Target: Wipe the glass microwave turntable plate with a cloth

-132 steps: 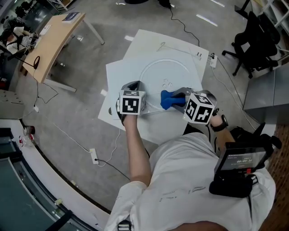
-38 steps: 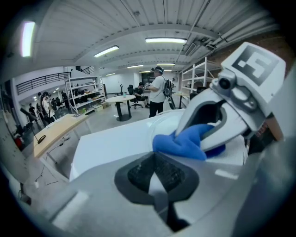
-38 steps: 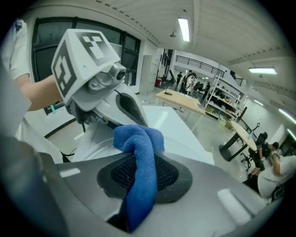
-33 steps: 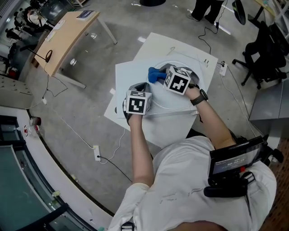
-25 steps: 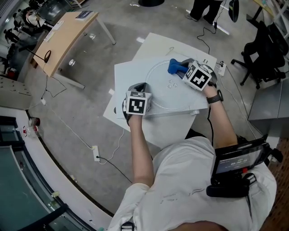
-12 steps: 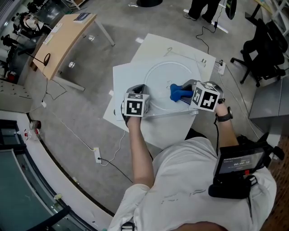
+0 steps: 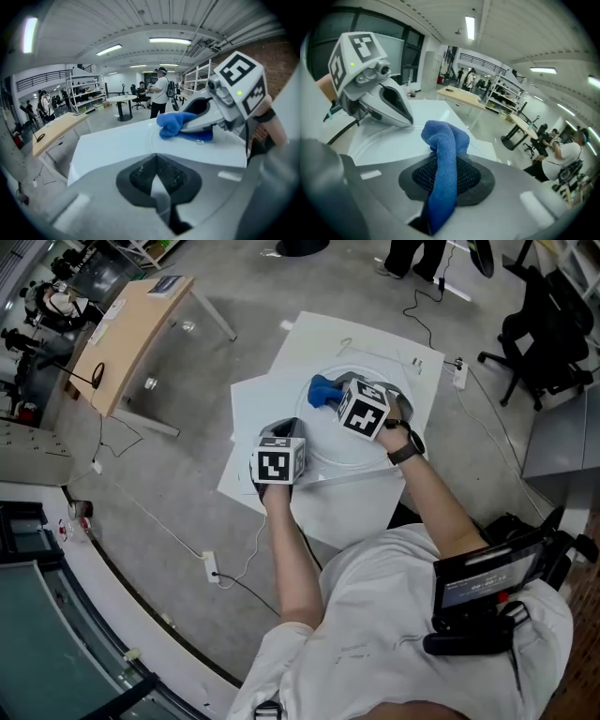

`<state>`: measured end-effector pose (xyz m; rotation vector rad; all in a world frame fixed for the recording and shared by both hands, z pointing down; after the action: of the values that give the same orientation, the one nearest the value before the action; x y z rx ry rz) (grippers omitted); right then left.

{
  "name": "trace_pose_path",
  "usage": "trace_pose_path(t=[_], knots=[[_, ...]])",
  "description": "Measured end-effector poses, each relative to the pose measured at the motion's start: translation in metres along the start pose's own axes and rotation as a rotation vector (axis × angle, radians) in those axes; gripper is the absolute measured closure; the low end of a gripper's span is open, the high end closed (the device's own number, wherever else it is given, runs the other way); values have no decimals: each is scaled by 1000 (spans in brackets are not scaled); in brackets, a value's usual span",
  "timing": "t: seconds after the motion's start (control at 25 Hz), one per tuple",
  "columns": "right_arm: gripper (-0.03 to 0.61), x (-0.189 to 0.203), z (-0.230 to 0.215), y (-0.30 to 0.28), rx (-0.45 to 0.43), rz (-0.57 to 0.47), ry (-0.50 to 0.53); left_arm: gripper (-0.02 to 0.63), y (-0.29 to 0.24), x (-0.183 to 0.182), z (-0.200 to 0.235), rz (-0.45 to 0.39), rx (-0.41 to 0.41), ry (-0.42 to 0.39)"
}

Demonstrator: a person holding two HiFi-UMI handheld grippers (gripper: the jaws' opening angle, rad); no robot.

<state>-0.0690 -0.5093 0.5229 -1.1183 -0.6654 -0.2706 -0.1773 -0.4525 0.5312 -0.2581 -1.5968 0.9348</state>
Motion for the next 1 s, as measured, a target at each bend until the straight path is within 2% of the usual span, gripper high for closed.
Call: trace_pose_path(t=[0.12,0.2,0.28,0.4,0.48,0.64,0.76,0.88,1.0], knots=[[500,25,-30,10,97,47,-32,612,1,-1,-5,1,12,0],[502,46,-43,25,112,73,-54,612,1,-2,-5,2,10,-11],[502,66,-44,44,80,116,-52,612,-2,0,-1,-4,-4,-34],[494,86,-20,76,-34,211,21,612,-1,1,1,-6,-1,-47],[492,91,3,91,-114,238,74,612,1,1,0,-3,8,-43],[489,80,48,99,-266,159,102,612,2,-4,-4,3,16,-42],[489,60,75,90,-336,92,113,612,1,-3,-4,4,20,-41],[495,37,85,71,-349,33,129,612,-2,-1,0,-2,6,-50],[500,16,79,49,-305,-11,140,612,-2,-1,-2,-2,3,-50]])
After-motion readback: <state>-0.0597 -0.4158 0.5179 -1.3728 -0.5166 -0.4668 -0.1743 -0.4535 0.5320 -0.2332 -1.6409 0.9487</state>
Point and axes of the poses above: the fingertips, and each gripper's own axes: y backward along the fingers, z to its left, x out of its underside, the point moved 5 cm from there along y, backward along the fingers, and after that the axes turned 1 degree about x, right-handed, at the moved point
